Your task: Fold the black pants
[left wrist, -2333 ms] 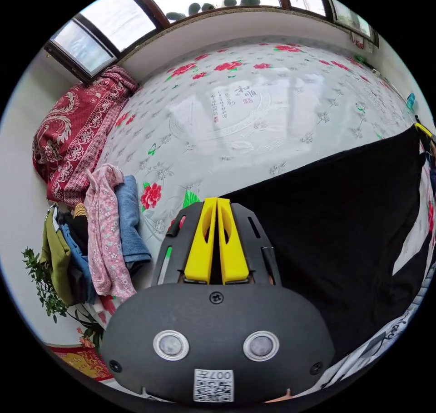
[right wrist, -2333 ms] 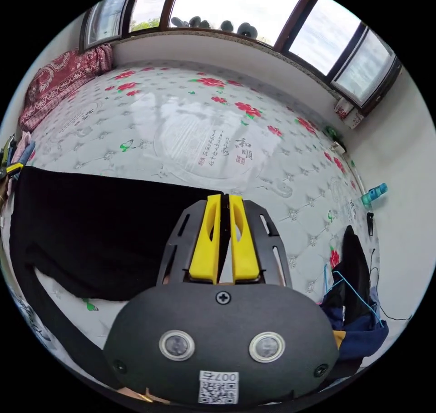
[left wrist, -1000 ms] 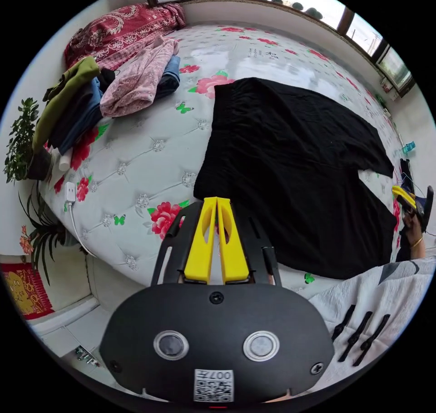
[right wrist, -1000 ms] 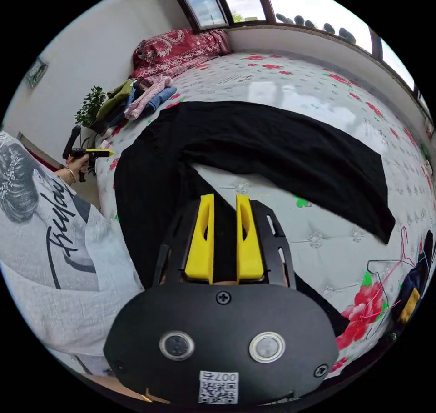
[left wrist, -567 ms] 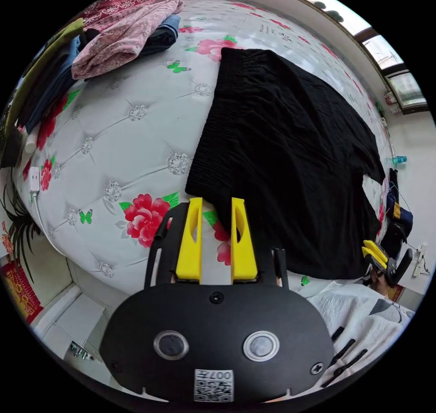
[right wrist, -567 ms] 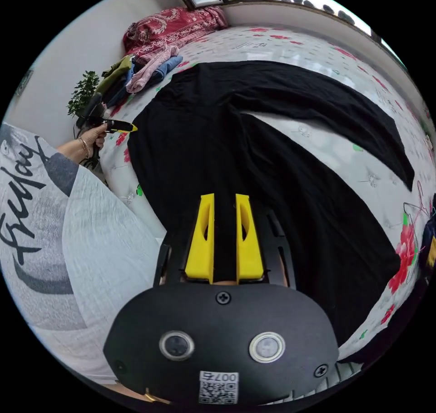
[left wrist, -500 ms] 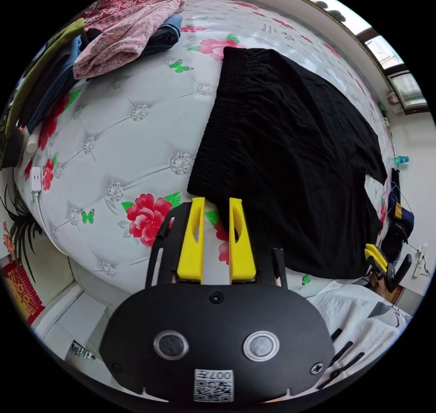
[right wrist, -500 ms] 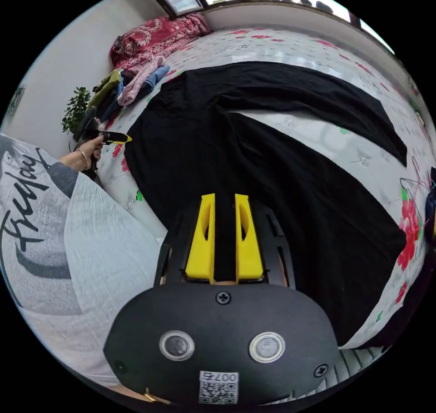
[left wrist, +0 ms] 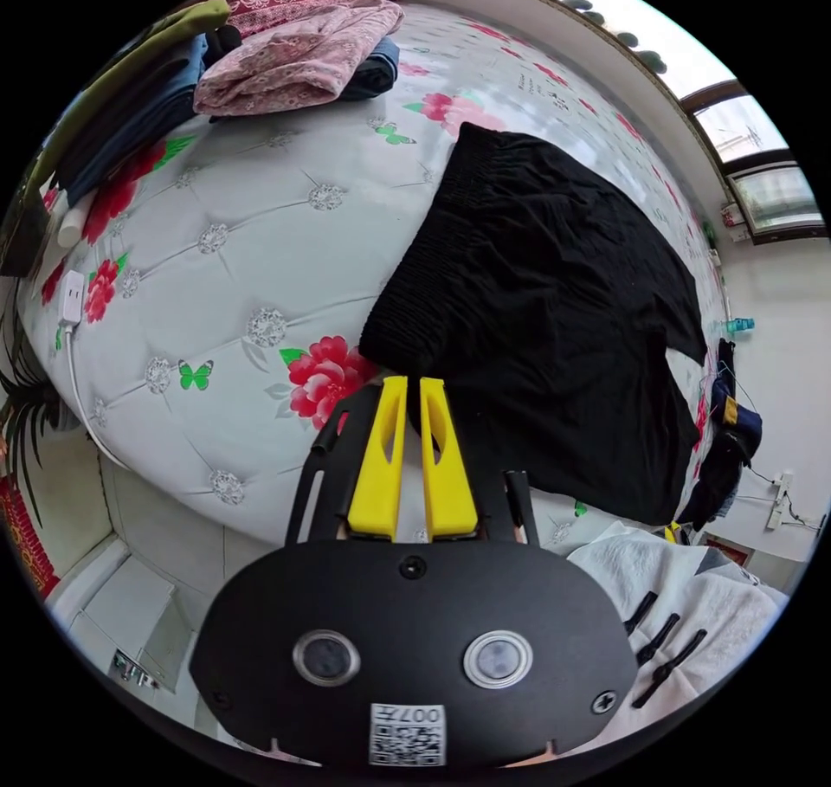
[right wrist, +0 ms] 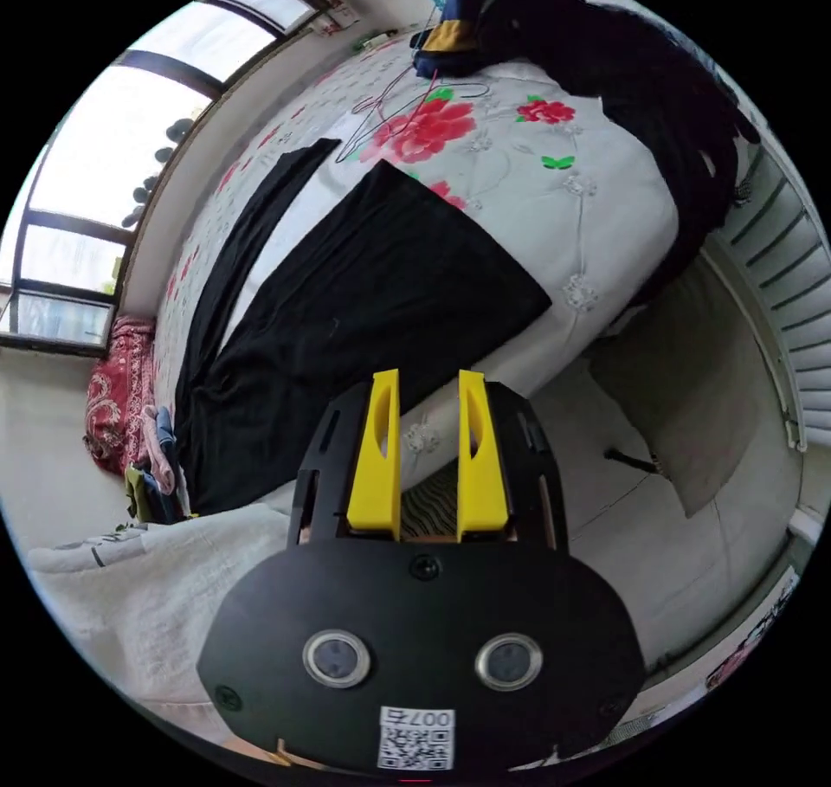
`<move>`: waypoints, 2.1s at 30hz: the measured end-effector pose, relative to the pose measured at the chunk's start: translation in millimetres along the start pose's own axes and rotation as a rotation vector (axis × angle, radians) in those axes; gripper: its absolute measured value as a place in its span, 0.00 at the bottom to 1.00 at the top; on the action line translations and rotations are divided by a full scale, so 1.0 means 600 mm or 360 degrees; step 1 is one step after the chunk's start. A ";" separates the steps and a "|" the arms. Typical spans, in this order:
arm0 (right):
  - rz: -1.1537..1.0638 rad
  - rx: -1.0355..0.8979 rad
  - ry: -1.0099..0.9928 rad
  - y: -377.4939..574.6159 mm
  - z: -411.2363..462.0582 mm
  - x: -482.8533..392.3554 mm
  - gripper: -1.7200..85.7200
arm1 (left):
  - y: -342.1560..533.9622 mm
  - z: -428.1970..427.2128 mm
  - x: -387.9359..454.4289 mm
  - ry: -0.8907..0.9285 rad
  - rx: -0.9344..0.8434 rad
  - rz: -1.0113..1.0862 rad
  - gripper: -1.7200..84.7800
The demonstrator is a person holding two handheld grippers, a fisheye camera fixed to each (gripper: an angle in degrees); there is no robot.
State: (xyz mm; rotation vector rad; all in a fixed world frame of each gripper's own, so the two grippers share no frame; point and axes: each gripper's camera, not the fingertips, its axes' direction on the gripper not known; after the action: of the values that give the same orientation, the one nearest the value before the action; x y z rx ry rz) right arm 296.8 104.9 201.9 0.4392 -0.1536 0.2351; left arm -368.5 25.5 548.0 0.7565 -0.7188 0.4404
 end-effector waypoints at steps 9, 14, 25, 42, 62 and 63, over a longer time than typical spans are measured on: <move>0.0471 0.0117 -0.0446 -0.016 -0.049 0.129 0.10 | 0.005 -0.024 0.010 -0.0088 -0.0015 0.0029 0.03; 0.0509 0.0132 -0.0668 -0.020 -0.070 0.143 0.07 | 0.010 -0.041 0.008 -0.0068 -0.0007 0.0010 0.03; 0.0425 0.0243 -0.0846 -0.022 -0.152 0.111 0.02 | 0.018 -0.083 0.022 -0.0102 -0.0026 0.0042 0.02; -0.0181 0.0205 -0.1096 -0.166 -0.380 -0.191 0.02 | -0.002 -0.269 0.022 0.0183 0.0122 -0.0052 0.02; -0.0376 -0.0098 -0.0607 -0.683 0.104 -0.832 0.02 | -0.461 -0.143 0.196 -0.0136 -0.0208 -0.0030 0.03; -0.0392 -0.0110 -0.0571 -0.692 0.131 -0.849 0.02 | -0.468 -0.141 0.199 -0.0149 -0.0216 -0.0021 0.03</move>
State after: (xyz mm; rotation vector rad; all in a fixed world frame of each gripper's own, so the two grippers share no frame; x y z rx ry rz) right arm -93.7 -392.0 4.9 0.4247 -0.4545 -0.0935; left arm -83.8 -82.8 461.5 0.6570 -0.8222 0.3421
